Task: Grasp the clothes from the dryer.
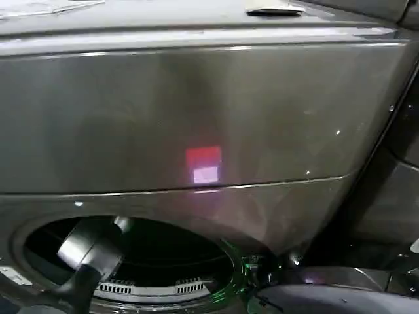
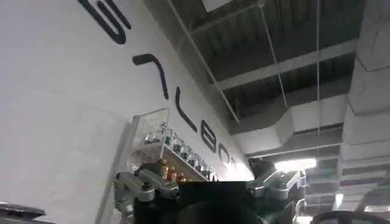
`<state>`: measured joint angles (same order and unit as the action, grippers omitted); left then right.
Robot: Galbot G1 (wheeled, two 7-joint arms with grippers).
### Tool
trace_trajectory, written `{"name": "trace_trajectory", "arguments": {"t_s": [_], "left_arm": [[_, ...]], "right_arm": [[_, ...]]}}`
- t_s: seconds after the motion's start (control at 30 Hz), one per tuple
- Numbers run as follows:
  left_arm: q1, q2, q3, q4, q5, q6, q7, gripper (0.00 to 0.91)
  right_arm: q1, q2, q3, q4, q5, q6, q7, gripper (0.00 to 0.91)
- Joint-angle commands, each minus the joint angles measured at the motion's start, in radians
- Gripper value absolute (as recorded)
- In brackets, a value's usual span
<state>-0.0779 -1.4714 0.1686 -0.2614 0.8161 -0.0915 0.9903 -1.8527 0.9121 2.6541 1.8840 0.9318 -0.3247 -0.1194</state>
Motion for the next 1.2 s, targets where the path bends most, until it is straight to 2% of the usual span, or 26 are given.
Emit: {"name": "trace_trajectory", "arguments": {"t_s": [0.03,0.37,0.5,0.8,0.83,1.0,1.2], "left_arm": [[-0.01,-0.008,0.006,0.029,-0.007,-0.002,0.016,0.0],[-0.045,-0.012,0.002,0.019,-0.062,0.0,-0.015,0.0],[-0.012,0.001,-0.052,-0.054,-0.125,0.029,-0.084,0.0],[0.246,0.09,-0.288,-0.424,-0.377,0.188,-0.354,0.0],[0.297,0.102,-0.319,-0.537,-0.451,0.202,-0.414,0.0],[0.491,0.092,-0.466,-0.79,-0.642,0.248,-0.626,0.0],[0.709,0.034,-0.562,-1.064,-0.771,0.161,-0.891,0.0]], "right_arm": [[-0.002,-0.002,0.002,-0.001,0.0,0.001,0.001,0.907],[0.002,0.001,-0.002,-0.002,-0.001,0.004,0.001,0.907],[0.0,0.002,0.0,-0.003,-0.001,0.006,0.001,0.907],[0.014,0.003,-0.017,0.0,-0.01,0.009,0.009,0.907],[0.016,0.005,-0.019,-0.001,-0.023,0.011,0.01,0.907],[0.012,0.005,-0.009,0.003,-0.029,0.029,0.012,0.907],[0.0,0.004,0.007,-0.005,-0.036,0.049,0.009,0.907]]}}
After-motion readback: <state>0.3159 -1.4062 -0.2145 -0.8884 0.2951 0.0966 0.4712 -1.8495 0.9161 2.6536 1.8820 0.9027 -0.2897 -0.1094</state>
